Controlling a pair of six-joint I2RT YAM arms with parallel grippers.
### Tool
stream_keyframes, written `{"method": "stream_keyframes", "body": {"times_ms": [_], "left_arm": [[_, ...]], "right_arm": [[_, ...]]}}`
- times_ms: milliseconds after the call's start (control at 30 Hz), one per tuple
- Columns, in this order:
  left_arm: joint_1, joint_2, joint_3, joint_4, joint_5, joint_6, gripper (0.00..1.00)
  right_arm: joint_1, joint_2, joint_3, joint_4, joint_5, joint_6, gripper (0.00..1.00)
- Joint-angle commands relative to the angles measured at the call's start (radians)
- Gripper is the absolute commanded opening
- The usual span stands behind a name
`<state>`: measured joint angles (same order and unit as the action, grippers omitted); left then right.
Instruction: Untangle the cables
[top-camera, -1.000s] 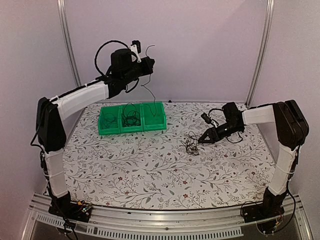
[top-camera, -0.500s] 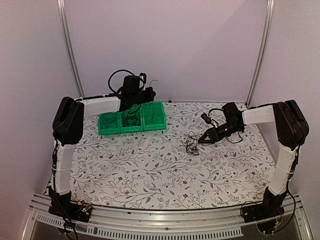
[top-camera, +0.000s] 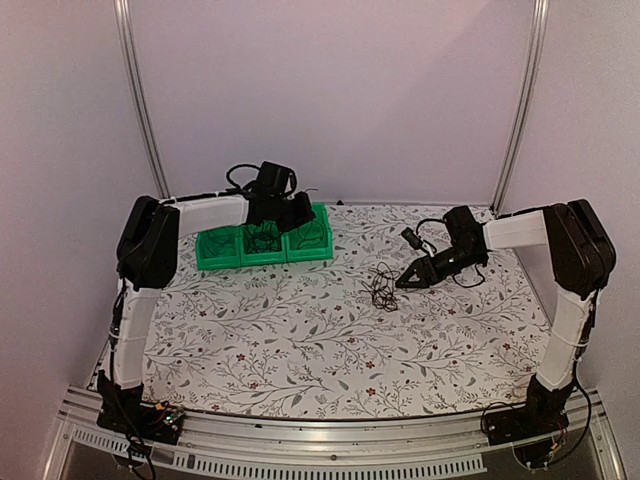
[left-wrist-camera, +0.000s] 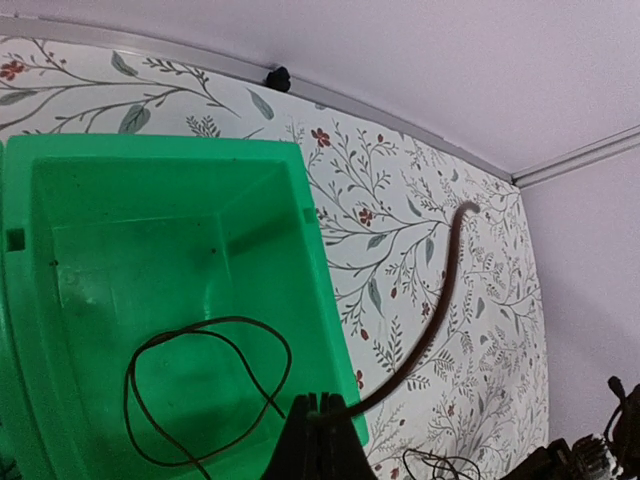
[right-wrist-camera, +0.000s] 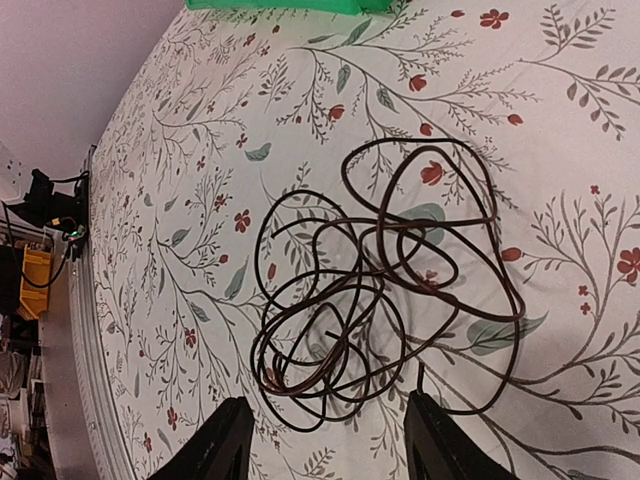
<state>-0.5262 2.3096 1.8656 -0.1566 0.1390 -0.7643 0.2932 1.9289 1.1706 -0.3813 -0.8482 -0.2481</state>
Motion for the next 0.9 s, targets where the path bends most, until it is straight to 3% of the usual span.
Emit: {"method": "stream_keyframes", "body": {"times_ms": [0,133,333,633,867], "left_arm": [[-0.006,0.088,0.114,-0.13,0.078,-0.085,0.0],[-0.005,0.102,0.149,-0.175,0.061,-0.12,0.04],[-0.011,0.055,0.15,-0.192,0.025,-0.134,0.3],[-0.021,-0.098,0.108,-0.157,-0.043,-0.109,0.36],[-0.042,-0.188,0.091,-0.16,-0.12,-0.003,0.37]], "right_arm": [[-0.003,0.021,0.023,-0.007,-0.018,-0.006,0.56],[-0.002,0.019,0.02,-0.006,-0.021,-0.008,0.56],[-0.002,0.009,0.039,-0.013,-0.011,-0.008,0.56],[-0.049,0.007,0.114,-0.044,0.008,0.019,0.56],[-0.07,0.021,0.153,-0.091,0.093,-0.02,0.53]]}}
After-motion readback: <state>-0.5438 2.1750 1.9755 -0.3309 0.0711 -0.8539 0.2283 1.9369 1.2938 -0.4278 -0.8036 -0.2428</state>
